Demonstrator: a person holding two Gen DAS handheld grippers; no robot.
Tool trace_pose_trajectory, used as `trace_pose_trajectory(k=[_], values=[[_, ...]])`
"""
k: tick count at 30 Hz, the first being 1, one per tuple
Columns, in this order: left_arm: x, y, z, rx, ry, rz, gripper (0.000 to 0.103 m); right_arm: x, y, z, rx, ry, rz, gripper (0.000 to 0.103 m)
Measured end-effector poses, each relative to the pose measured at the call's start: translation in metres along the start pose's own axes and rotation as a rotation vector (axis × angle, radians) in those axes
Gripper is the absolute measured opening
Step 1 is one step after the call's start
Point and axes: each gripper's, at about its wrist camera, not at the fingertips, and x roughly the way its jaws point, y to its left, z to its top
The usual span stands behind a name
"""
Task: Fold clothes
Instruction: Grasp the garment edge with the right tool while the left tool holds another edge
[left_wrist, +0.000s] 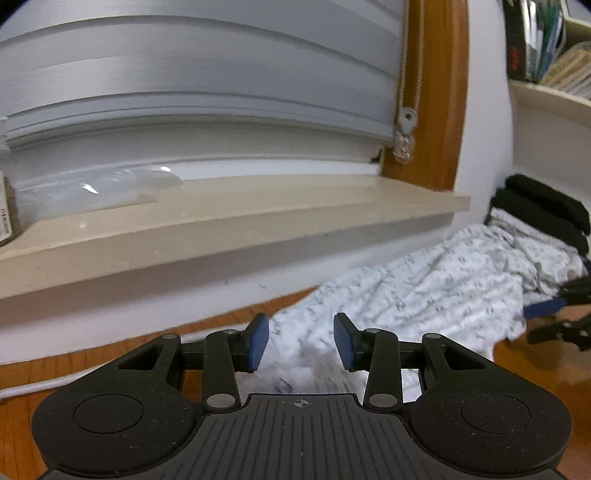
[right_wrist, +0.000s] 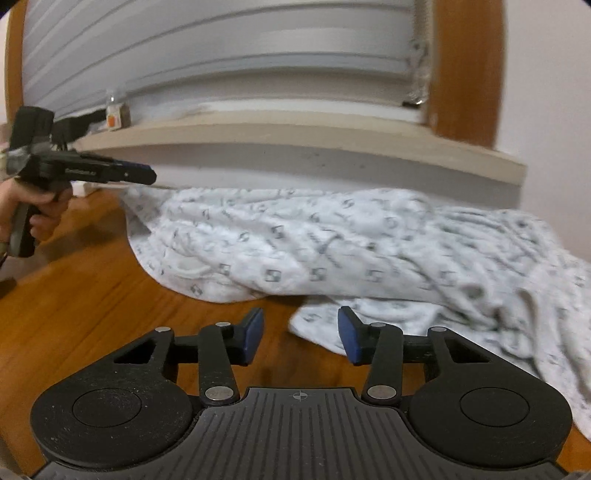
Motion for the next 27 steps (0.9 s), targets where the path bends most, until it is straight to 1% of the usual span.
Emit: trace_pose_trajectory(k=[5,7,8,9,10,12,14,18,21,25,27], values=[[0.004,-0.008,-0.003,0.030,0.029,-0.034,0.042,0.022,-0.003,0.004,0.020,0.037,-0.031,0.044],[0.003,-0.011,-0.004,0.040,0.028,-0.051,0.042,0.027,-0.005,0.004,0.026,0.047,-0.046,0.038],[0.003,-0.013,-0.004,0.046,0.025,-0.058,0.042,0.026,-0.006,0.003,0.027,0.044,-0.047,0.037],[0.004,-0.015,-0.004,0.049,0.026,-0.064,0.042,0.025,-0.008,0.002,0.027,0.042,-0.048,0.032],[0.005,-0.015,-0.005,0.050,0.029,-0.067,0.043,0.024,-0.008,0.001,0.024,0.043,-0.053,0.024],[0.008,-0.015,-0.007,0.050,0.041,-0.063,0.042,0.020,-0.008,-0.001,0.019,0.048,-0.051,0.015],[0.010,-0.014,-0.008,0.046,0.052,-0.058,0.042,0.015,-0.008,-0.003,0.013,0.057,-0.040,0.014],[0.011,-0.010,-0.008,0.036,0.056,-0.057,0.042,-0.011,-0.006,-0.015,0.008,0.090,0.000,0.011],[0.007,-0.012,-0.005,0.037,0.040,-0.071,0.042,-0.036,-0.002,-0.028,0.033,0.110,0.054,0.009],[0.006,-0.017,-0.005,0.049,0.037,-0.097,0.043,-0.065,0.005,-0.042,0.052,0.128,0.147,0.009],[0.007,-0.022,-0.006,0.059,0.043,-0.107,0.042,-0.073,0.012,-0.046,0.034,0.138,0.169,0.009]])
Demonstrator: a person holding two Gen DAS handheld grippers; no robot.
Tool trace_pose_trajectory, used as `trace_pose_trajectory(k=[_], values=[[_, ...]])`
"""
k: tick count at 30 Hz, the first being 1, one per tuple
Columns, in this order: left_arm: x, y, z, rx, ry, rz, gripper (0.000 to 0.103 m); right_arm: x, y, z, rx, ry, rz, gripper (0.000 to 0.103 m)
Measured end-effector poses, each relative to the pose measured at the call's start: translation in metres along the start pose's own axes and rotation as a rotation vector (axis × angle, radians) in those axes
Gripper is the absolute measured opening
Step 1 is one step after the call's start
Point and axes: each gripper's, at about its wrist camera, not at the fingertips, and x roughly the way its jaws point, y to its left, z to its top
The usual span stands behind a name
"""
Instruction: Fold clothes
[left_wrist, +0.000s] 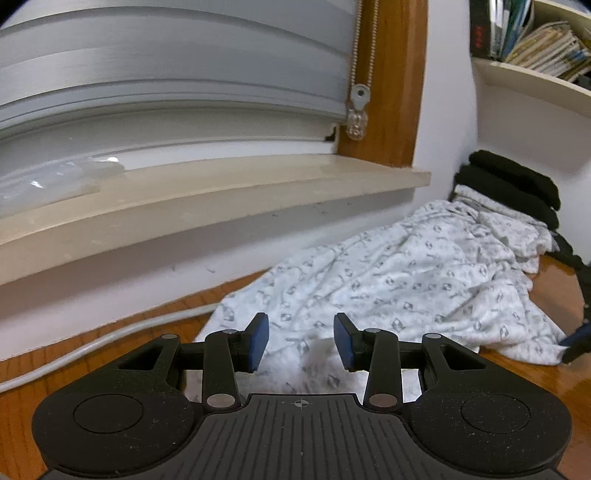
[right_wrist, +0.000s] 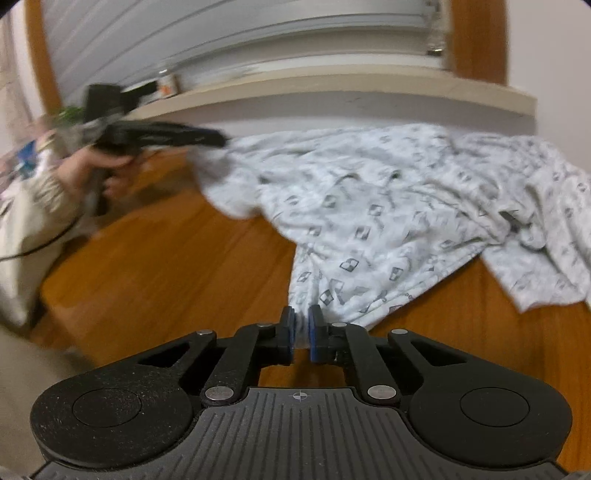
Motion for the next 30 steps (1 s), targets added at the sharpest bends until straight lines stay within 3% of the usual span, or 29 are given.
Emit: trace_pose_trajectory(k=[7,13,17,27,28,30], values=[[-0.009,-0.044,0.000,0.070,-0.006,-0.127,0.043,-0.009,-0.008,0.005,0.028,-0.070,-0.036,0.012],[-0.006,-0.108,-0.015,0.224,0.046,-0.231,0.043,-0.013,-0.004,0.004,0.036,-0.117,-0.026,0.010],[0.007,-0.133,-0.021,0.287,0.072,-0.220,0.046,-0.022,-0.004,0.010,0.068,-0.153,0.018,0.010],[0.026,-0.145,0.000,0.352,-0.009,-0.183,0.051,-0.044,-0.004,0.027,0.105,-0.252,0.074,0.010],[0.029,-0.144,0.001,0.349,-0.003,-0.190,0.049,-0.045,-0.004,0.029,0.103,-0.255,0.076,0.010],[0.033,-0.140,0.003,0.331,0.014,-0.205,0.035,-0.046,-0.003,0.032,0.105,-0.268,0.080,0.010]])
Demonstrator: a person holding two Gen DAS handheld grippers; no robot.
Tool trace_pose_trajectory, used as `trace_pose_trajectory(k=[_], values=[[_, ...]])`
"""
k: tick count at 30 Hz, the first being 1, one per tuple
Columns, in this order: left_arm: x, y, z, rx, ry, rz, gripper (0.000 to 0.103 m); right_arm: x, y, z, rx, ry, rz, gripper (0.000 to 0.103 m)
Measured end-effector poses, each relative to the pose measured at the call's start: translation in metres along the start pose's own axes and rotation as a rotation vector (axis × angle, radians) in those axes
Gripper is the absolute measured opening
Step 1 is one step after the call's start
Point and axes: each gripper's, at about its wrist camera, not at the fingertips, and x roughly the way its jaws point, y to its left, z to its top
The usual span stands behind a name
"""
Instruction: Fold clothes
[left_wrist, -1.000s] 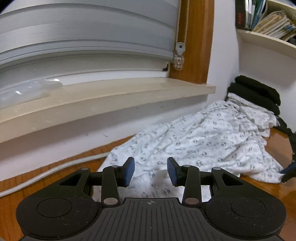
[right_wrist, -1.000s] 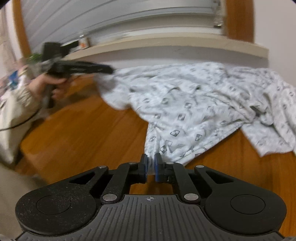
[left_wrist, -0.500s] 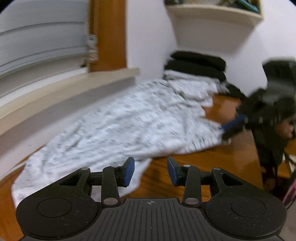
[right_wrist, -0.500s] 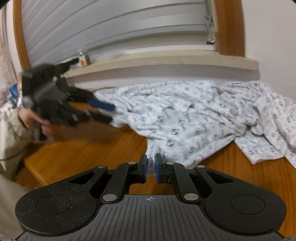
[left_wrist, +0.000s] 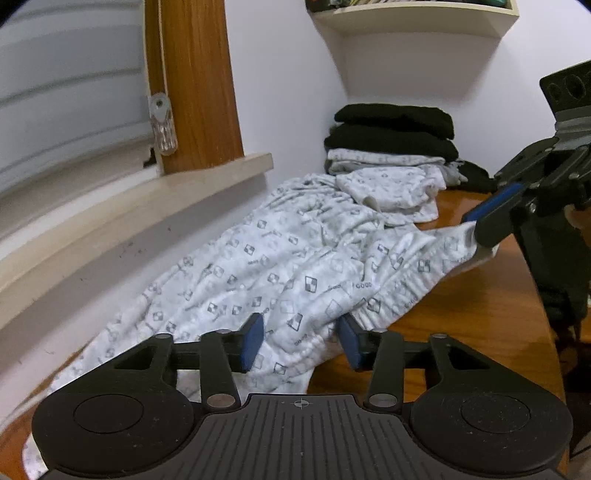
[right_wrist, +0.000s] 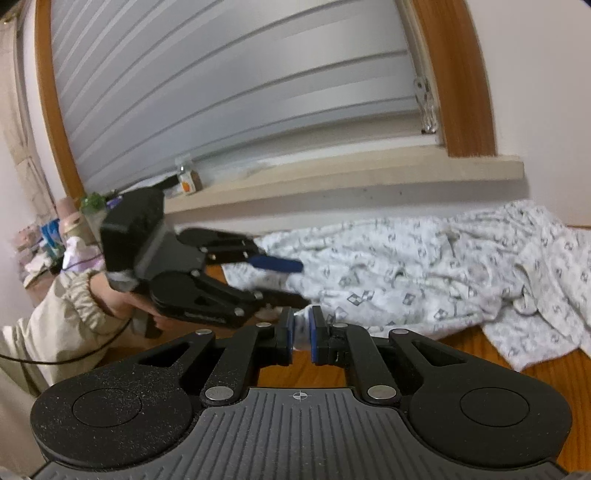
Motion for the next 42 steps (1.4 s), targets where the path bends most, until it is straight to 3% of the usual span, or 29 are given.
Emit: trace_pose_trajectory(k=[1,2,9,10,13,19,24,27,29,31,37,42], values=[[0.001,0.003,0.000,-0.012,0.004,-0.007,0.013,0.000,0.001,0.001,0.002,0.000,0.007,0.010],[-0.002,0.008,0.000,-0.028,-0.002,0.005,0.005,0.001,0.001,0.002,0.001,0.000,0.008,0.010],[-0.049,0.059,0.006,-0.160,-0.101,0.100,0.003,0.034,0.022,0.001,-0.009,0.047,0.087,0.009],[-0.059,0.067,0.006,-0.169,-0.117,0.134,0.003,0.041,0.027,0.001,-0.015,0.053,0.106,0.001],[-0.089,0.094,0.002,-0.212,-0.148,0.205,0.003,0.064,0.049,0.002,-0.033,0.065,0.175,0.001],[-0.104,0.127,-0.017,-0.247,-0.091,0.360,0.003,0.089,0.068,0.004,-0.101,0.080,0.187,0.002],[-0.088,0.124,-0.027,-0.269,-0.021,0.352,0.007,0.073,0.038,0.003,-0.132,0.069,0.018,0.003],[-0.084,0.109,-0.016,-0.234,-0.041,0.353,0.025,0.059,0.009,0.000,-0.148,0.074,-0.139,0.004],[-0.084,0.097,-0.007,-0.204,-0.067,0.368,0.043,0.049,-0.009,-0.001,-0.151,0.075,-0.233,0.005],[-0.084,0.083,0.004,-0.175,-0.096,0.369,0.048,0.037,-0.027,-0.004,-0.158,0.075,-0.327,0.008],[-0.049,0.049,0.017,-0.163,-0.080,0.170,0.053,0.004,-0.080,-0.010,-0.102,0.047,-0.496,0.029],[0.003,0.009,0.022,-0.094,-0.016,0.091,0.062,0.005,-0.105,-0.019,-0.065,0.034,-0.569,0.037]])
